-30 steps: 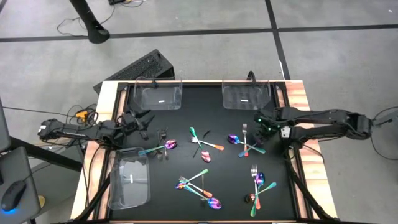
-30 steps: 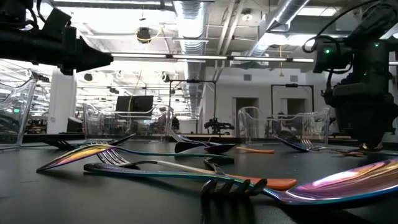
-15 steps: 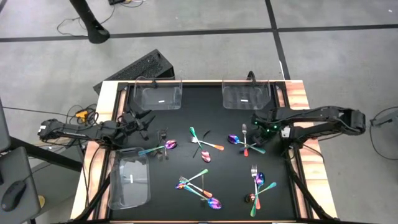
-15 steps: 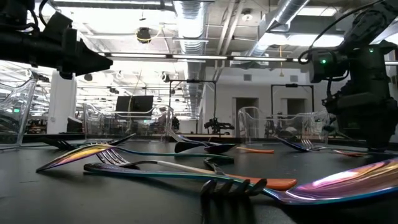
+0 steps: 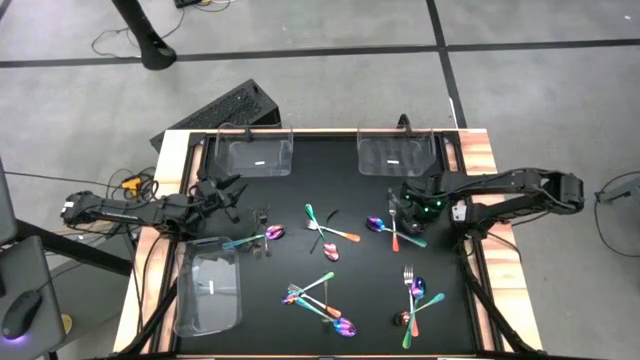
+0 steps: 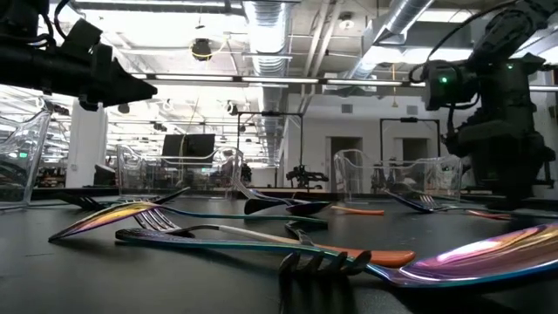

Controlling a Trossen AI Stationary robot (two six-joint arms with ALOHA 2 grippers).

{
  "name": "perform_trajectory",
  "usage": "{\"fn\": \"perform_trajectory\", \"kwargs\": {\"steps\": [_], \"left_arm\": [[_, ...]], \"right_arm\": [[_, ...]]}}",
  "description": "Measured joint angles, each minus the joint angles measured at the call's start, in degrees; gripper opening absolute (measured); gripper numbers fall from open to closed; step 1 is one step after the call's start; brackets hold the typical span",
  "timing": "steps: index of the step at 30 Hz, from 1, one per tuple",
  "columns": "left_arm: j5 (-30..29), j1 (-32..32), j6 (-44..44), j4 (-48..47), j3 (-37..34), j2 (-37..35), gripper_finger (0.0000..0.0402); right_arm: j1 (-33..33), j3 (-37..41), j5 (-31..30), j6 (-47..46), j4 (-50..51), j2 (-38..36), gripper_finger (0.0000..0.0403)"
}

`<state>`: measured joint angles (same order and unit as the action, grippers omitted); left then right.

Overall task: Sort silverware by color (type)
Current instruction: Put the blue spoon into top right transparent bin

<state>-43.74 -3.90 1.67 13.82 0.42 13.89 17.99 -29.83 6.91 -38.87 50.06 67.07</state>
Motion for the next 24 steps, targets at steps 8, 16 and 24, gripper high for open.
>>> {"fn": "perform_trajectory", "kwargs": {"steps": [8,16,24], "left_arm": [[-0.23,0.0,-0.28,-1.34,0.0,0.0,0.0151],[-0.48,0.0,-0.37,-1.72,0.01,-0.01,0.0151],[-0.49,0.0,-3.33,-5.99,-0.01,-0.02,0.0151]], "right_arm": [[-0.01,-4.48,-5.12,0.3,1.19,0.0,0.0023],[-0.76,-5.46,-7.5,2.38,-5.99,3.1,0.0107],[-1.94,-5.44,-12.36,3.89,-7.29,11.01,0.0208]]}}
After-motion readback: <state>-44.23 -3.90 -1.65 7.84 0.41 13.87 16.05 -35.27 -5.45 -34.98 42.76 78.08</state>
